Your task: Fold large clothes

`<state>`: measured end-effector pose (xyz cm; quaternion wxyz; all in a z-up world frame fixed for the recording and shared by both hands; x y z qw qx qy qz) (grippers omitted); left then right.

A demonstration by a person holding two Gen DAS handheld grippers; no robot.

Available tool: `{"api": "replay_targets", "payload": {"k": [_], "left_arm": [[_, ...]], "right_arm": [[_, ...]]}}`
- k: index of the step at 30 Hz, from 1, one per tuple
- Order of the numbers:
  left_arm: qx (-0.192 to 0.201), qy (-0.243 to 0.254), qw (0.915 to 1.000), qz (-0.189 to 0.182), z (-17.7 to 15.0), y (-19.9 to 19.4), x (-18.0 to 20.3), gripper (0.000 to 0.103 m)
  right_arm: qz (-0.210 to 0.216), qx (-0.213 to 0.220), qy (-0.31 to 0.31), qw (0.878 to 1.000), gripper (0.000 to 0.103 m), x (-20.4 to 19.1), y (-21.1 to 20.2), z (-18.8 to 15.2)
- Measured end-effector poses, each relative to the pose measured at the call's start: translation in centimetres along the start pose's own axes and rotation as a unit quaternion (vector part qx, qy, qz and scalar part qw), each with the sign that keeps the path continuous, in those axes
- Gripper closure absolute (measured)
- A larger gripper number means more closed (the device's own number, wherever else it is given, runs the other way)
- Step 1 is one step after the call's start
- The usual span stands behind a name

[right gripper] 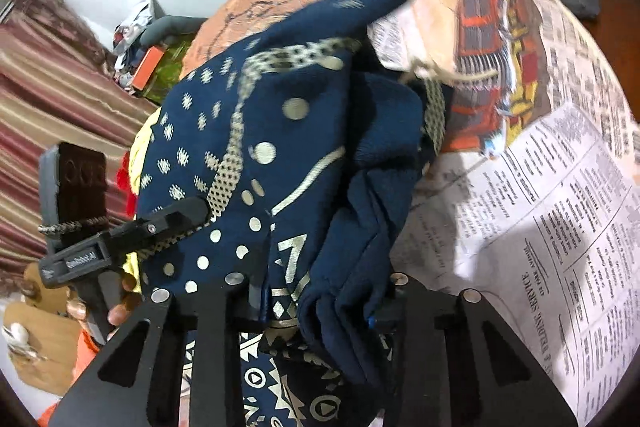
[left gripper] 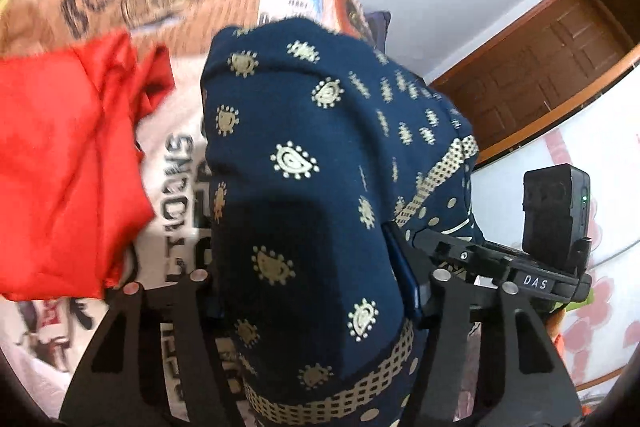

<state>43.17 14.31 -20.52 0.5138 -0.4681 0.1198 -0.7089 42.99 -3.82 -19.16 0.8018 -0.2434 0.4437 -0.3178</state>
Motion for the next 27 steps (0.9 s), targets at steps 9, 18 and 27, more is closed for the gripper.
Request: {"api": "replay_targets", "payload": {"k": [9, 18, 27], "left_arm": [[0.077, 0.031, 0.9966, 0.005, 3.1, -10.2, 0.9, 0.042], [0.125, 0.017, 0.9918, 0.020, 6.3, -16.9, -3.7, 0.042], [0.114, -0.035, 0.9910, 0.060, 7.8, -16.2, -13.2, 0.042]], "right_arm": [[0.019, 0.059, -0.070, 0.996, 0.074, -8.0, -2.1, 2.1], [0.039, 0.070, -0.099, 0.992, 0.074, -9.0, -1.7, 2.7], [0.047, 0.020, -0.083, 0.995, 0.074, -9.9, 7.6, 2.5]]}}
Point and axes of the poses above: each gripper's, at about its wrist camera, not at the fingertips, and y roughly the way its jaws point, x to its right, z to its top, the point moved 2 cm from there along y, roughly the way its jaws point, and after that the axes turned 7 degrees about x, right-handed, at the moved point
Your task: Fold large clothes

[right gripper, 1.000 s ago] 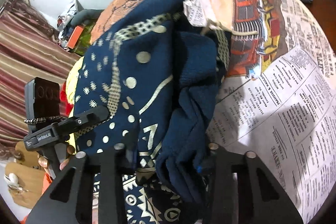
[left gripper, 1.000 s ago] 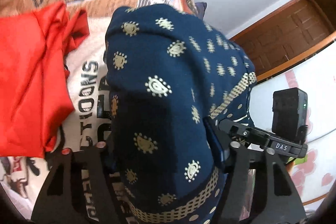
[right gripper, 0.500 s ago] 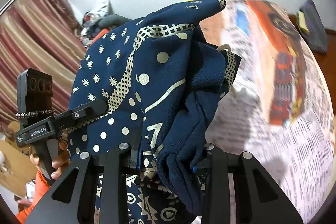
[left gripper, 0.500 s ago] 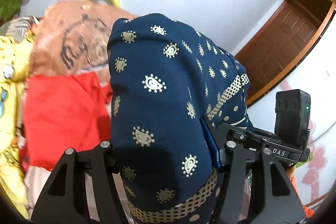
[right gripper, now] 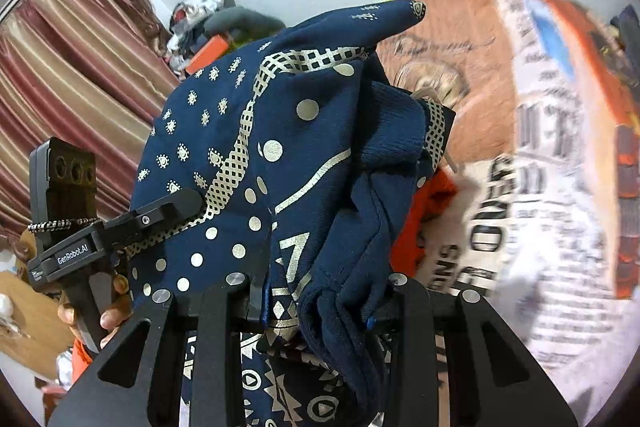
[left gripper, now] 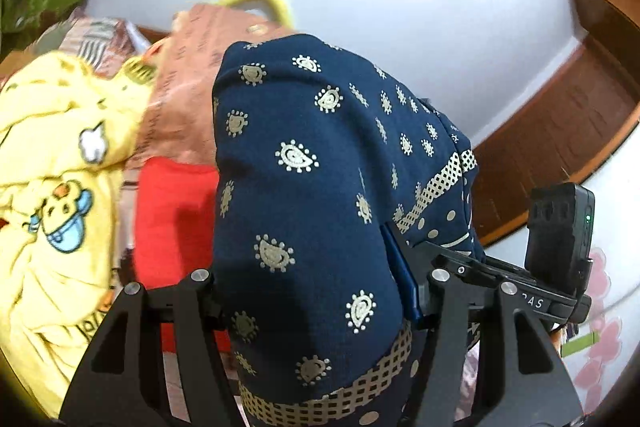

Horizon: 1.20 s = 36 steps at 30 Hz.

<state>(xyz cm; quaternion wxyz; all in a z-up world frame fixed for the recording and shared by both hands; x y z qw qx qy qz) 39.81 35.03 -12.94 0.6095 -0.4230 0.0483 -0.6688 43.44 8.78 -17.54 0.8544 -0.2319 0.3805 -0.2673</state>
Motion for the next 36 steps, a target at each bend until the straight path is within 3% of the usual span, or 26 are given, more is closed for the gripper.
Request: {"api": "replay_targets", "payload": {"k": [4, 8, 10, 12, 14, 17, 21, 29, 33, 36], "left_arm": [[-0.022, -0.033, 0.9990, 0.021, -0.8, 3.2, -4.6, 0.042], [-0.079, -0.080, 0.9925, 0.049, -3.3, 8.2, -9.6, 0.042], [-0.100, -0.092, 0.9893, 0.053, -4.8, 10.1, -11.6, 0.037], [-0.090, -0.098, 0.9901, 0.046, -5.4, 9.9, -12.2, 0.027], [-0.082, -0.091, 0.9913, 0.049, -5.6, 9.1, -12.0, 0.026], [-0.073, -0.054, 0.9923, 0.084, -6.0, 7.7, -10.9, 0.021], [-0.073, -0.007, 0.9915, 0.107, -7.1, 6.2, -9.5, 0.014], [-0.067, 0.069, 0.9812, 0.167, -12.6, 1.9, -6.8, 0.009], [-0.073, 0.091, 0.9732, 0.198, -14.6, 0.4, -5.8, 0.009], [-0.052, 0.099, 0.9731, 0.201, -14.8, -2.2, -4.3, 0.009]], "right_arm": [[-0.008, -0.026, 0.004, 1.000, 0.074, 0.6, 4.3, -0.9], [-0.028, -0.077, 0.038, 0.996, 0.074, 3.4, 9.0, -2.8], [-0.035, -0.098, 0.046, 0.994, 0.072, 4.6, 10.5, -4.1], [-0.037, -0.098, 0.029, 0.994, 0.069, 4.8, 10.4, -4.9], [-0.043, -0.100, 0.005, 0.994, 0.063, 4.5, 9.8, -5.1], [-0.073, -0.102, -0.034, 0.992, 0.056, 3.7, 8.3, -5.4], [-0.122, -0.096, -0.080, 0.985, 0.038, 3.1, 6.5, -6.3], [-0.152, -0.111, -0.100, 0.977, 0.037, 2.1, 3.3, -9.4], [-0.147, -0.097, -0.087, 0.981, 0.037, 1.1, 0.4, -10.1], [-0.145, -0.065, -0.094, 0.983, 0.037, -0.6, -2.2, -10.0]]}}
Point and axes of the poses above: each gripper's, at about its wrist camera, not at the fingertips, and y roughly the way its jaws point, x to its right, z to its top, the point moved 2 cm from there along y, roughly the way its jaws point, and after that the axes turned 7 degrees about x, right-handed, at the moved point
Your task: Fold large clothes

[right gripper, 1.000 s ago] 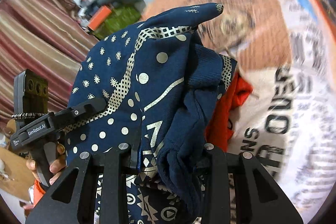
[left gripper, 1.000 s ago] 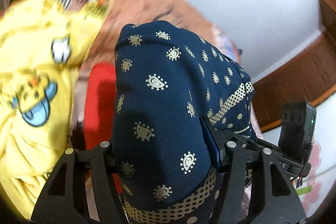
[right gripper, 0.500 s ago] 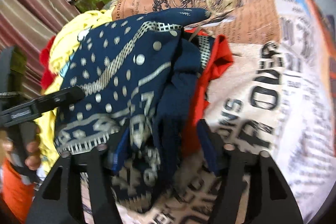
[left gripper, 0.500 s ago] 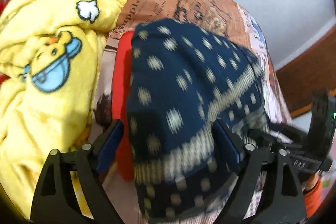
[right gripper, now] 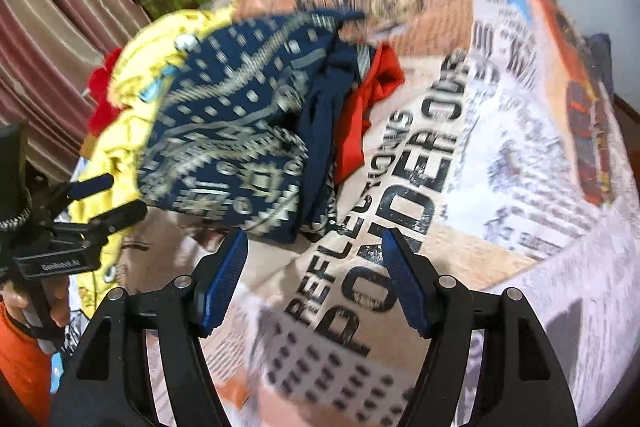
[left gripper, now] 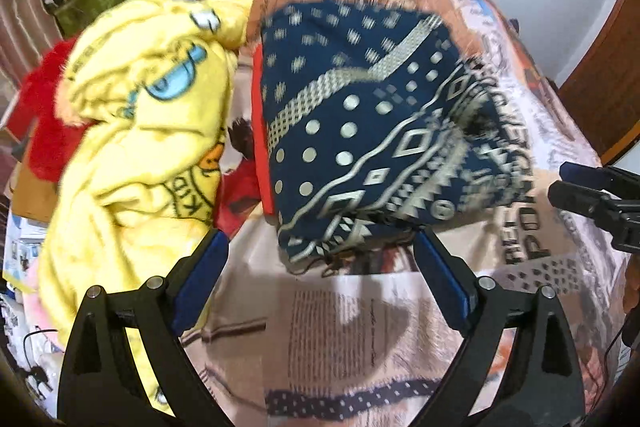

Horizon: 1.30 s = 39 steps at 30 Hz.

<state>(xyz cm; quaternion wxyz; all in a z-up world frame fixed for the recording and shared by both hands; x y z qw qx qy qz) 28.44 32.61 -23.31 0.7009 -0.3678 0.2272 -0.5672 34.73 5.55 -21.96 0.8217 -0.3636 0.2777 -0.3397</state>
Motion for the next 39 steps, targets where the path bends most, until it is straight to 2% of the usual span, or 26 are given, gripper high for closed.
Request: {"api": "replay_targets", "payload": {"k": [2, 6, 9, 11, 15, 20, 23, 26, 28, 30, 34, 36, 39], "left_arm": [[0.024, 0.000, 0.9997, 0.000, 0.5, -2.3, 0.4, 0.009], [0.094, 0.013, 0.9955, 0.004, 2.2, -8.3, 2.0, 0.009], [0.160, 0.018, 0.9868, -0.009, 3.0, -14.2, 3.1, 0.009], [0.203, 0.025, 0.9788, -0.016, 3.3, -17.7, 4.1, 0.009], [0.295, 0.041, 0.9546, -0.011, 2.6, -24.9, 6.1, 0.009], [0.374, 0.037, 0.9268, -0.010, 0.3, -30.7, 7.6, 0.009], [0.410, 0.039, 0.9111, -0.006, -1.5, -33.1, 8.5, 0.009], [0.435, 0.043, 0.8993, 0.006, -3.1, -34.4, 9.2, 0.008], [0.445, 0.044, 0.8944, 0.015, -4.0, -34.9, 9.6, 0.001], [0.450, 0.044, 0.8918, 0.020, -4.9, -35.3, 9.7, 0.000], [0.445, 0.045, 0.8939, 0.034, -5.7, -35.1, 10.2, 0.000], [0.440, 0.042, 0.8965, 0.029, -5.8, -34.9, 10.2, 0.000], [0.436, 0.040, 0.8983, 0.032, -6.1, -34.6, 10.2, 0.000]], "right_arm": [[0.002, 0.027, -0.007, 1.000, 0.037, -0.9, -1.8, 0.7], [0.008, 0.106, -0.020, 0.994, 0.037, -2.7, -8.2, 1.4], [0.014, 0.167, -0.029, 0.986, 0.037, -4.2, -12.5, 1.8], [0.017, 0.215, -0.036, 0.976, 0.037, -5.5, -16.0, 1.8], [0.026, 0.296, -0.051, 0.954, 0.037, -8.2, -21.2, 1.1], [0.027, 0.380, -0.062, 0.922, 0.037, -10.6, -26.3, -1.3], [0.026, 0.411, -0.067, 0.909, 0.037, -11.7, -27.6, -2.8], [0.025, 0.425, -0.064, 0.903, 0.037, -12.1, -27.9, -3.9], [0.022, 0.426, -0.061, 0.903, 0.030, -12.2, -27.9, -4.3], [0.011, 0.431, -0.057, 0.900, 0.023, -12.2, -27.7, -4.6], [-0.017, 0.436, -0.059, 0.898, 0.007, -12.4, -27.9, -5.0], [-0.024, 0.434, -0.058, 0.899, 0.003, -12.4, -27.7, -5.0], [-0.037, 0.433, -0.059, 0.899, 0.002, -12.4, -27.7, -4.9]]}}
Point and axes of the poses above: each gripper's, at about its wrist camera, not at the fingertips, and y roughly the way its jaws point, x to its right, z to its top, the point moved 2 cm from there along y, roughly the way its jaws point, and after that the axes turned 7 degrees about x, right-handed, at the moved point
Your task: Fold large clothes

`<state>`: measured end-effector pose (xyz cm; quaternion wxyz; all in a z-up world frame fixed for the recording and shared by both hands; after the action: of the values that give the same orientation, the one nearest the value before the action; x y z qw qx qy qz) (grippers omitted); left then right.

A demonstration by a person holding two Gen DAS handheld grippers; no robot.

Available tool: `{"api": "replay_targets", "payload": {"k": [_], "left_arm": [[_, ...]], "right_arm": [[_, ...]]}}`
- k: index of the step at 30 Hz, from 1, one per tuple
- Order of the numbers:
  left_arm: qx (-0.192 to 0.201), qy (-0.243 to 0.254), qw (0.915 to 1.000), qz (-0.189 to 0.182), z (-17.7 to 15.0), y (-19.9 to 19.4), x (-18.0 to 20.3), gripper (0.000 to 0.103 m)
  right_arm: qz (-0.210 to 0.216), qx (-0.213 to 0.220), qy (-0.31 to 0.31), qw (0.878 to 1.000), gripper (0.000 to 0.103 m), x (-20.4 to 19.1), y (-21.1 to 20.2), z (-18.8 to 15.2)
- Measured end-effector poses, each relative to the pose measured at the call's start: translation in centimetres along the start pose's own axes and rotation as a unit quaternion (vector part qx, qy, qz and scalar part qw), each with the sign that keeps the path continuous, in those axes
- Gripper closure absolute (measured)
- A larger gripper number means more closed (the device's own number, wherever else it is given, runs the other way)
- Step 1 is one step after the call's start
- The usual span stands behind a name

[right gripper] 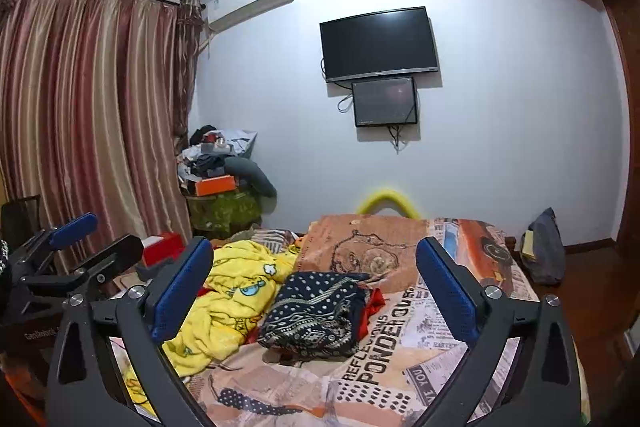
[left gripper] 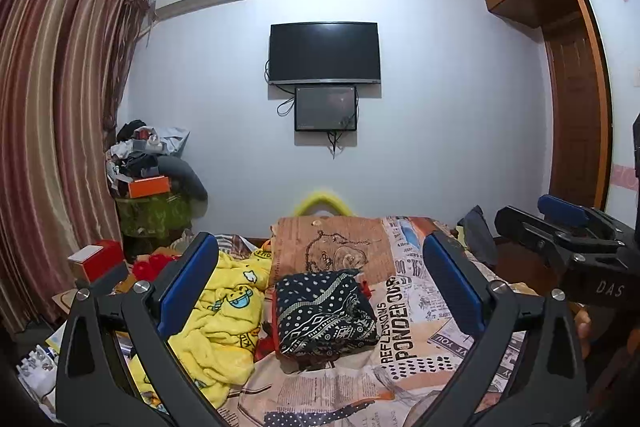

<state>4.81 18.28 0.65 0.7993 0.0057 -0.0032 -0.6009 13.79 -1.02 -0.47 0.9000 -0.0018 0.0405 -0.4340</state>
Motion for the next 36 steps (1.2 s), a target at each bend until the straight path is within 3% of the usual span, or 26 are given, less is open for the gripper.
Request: {"api": "replay_targets", "payload": {"k": [36], "left_arm": [[-0.044, -0.036, 0.9984, 0.000, -2.2, 2.9, -1.3, 0.000]], "right_arm": [[-0.010, -0.022, 0.010, 1.000, 0.002, 1.5, -1.1, -0.1]]}}
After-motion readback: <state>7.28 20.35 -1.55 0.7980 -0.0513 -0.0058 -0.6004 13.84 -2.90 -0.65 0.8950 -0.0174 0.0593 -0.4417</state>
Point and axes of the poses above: each gripper's, at about its wrist camera, not at the fingertips, and y roughly the way its jaws point, x to its right, z to its top, the point moved 2 cm from there along y, roughly the way its jaws point, and after that the axes turned 7 degrees about x, right-handed, at the moved point
